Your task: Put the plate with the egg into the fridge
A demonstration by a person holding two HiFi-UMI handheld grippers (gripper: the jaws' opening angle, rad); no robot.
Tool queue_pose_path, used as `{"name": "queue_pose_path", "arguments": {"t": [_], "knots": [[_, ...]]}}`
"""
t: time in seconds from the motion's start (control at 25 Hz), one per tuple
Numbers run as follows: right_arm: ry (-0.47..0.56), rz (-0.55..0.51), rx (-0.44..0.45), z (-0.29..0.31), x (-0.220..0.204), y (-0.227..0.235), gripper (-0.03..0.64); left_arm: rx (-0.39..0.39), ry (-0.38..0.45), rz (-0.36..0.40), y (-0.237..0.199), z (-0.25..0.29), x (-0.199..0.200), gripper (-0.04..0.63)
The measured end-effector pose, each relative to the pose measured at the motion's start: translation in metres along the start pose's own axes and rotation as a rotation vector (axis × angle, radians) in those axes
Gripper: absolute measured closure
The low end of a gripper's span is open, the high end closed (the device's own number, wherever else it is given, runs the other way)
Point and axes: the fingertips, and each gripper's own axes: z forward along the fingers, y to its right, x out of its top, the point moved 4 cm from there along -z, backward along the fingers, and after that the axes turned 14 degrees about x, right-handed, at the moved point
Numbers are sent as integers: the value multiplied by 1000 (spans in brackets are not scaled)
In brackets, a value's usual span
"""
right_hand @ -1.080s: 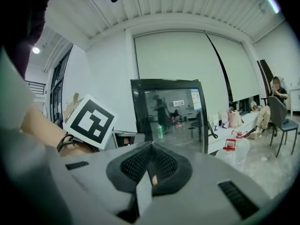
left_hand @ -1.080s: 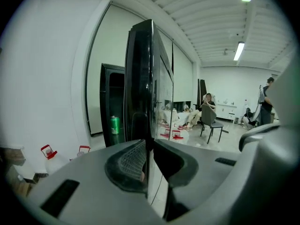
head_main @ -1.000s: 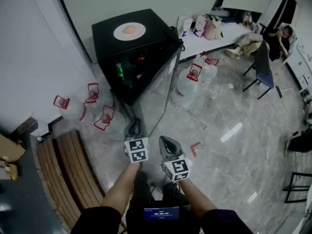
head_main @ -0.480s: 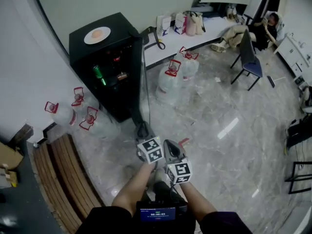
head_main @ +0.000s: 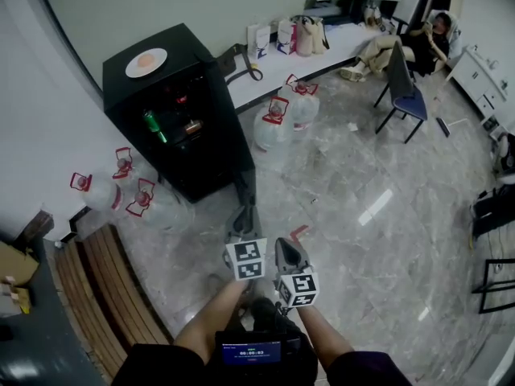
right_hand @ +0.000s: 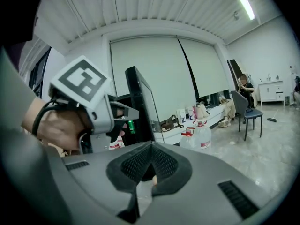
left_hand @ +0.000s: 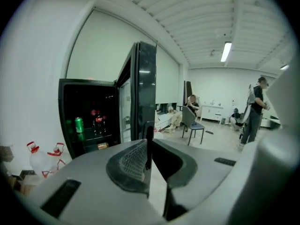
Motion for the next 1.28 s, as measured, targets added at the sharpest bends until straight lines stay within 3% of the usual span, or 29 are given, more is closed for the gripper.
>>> {"name": "queue_pose_path", "arguments": {"t": [0.12, 0.32, 0.56, 0.72, 0.92, 1.12, 1.28], "knots": [[14, -12, 67, 17, 10, -17, 607, -49, 101, 60, -24, -23, 18, 584], [27, -76, 204, 62, 49, -53, 607, -95, 248, 247, -84, -36, 64, 586], [88, -373, 313, 140, 125, -111, 607, -85, 364, 521, -179, -17, 126, 586], [75, -561, 334, 204, 168, -149, 607, -105, 406, 630, -240, 11, 167, 586], [67, -884, 275, 283, 221, -179, 607, -151, 390, 741, -317, 56, 221, 586], [-12, -1196, 195, 350, 274, -182, 607, -168, 278, 797, -381, 128, 283, 586], [-64, -1358, 186, 387, 293, -184, 607, -172, 173, 838, -411, 205, 317, 586]]}}
